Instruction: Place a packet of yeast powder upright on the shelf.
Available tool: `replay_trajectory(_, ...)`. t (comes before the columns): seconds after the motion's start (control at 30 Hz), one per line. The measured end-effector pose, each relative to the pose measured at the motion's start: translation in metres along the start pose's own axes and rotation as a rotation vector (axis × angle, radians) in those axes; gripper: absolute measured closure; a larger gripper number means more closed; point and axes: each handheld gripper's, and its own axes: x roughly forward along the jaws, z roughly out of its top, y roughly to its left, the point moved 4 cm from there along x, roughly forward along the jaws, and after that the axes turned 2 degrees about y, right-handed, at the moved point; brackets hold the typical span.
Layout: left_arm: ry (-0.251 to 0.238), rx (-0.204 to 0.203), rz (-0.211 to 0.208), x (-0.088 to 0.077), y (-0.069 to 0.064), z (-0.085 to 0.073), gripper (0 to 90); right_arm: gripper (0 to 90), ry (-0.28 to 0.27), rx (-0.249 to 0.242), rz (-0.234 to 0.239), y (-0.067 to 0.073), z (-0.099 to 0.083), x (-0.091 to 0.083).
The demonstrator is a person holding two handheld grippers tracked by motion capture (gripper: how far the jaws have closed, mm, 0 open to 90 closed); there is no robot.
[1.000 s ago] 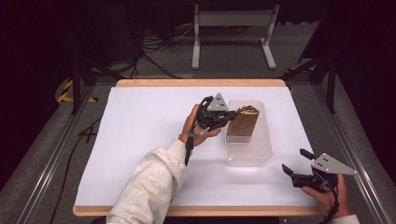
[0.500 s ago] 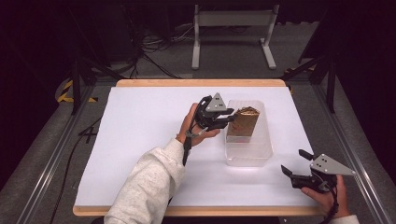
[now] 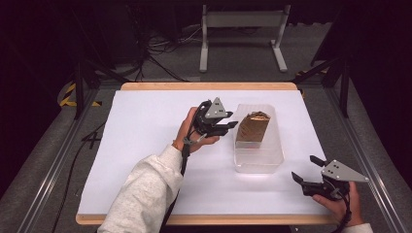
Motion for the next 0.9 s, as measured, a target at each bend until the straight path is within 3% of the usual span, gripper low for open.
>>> replay_trajectory(0.23,0.044,0.048,0.051,-0.002,0.0,-0.007,54.9,15.1,0.002,-0.004,0.001,0.0,0.0,0.0)
replay_trajectory(0.5,0.061,0.058,0.081,-0.009,0.001,-0.014,47.6,15.1,0.003,-0.004,0.005,0.001,0.0,0.0)
replay_trajectory(0.9,0.131,0.024,0.123,-0.02,0.013,-0.035,34.4,15.1,0.003,-0.008,0.007,0.001,0.0,0.001)
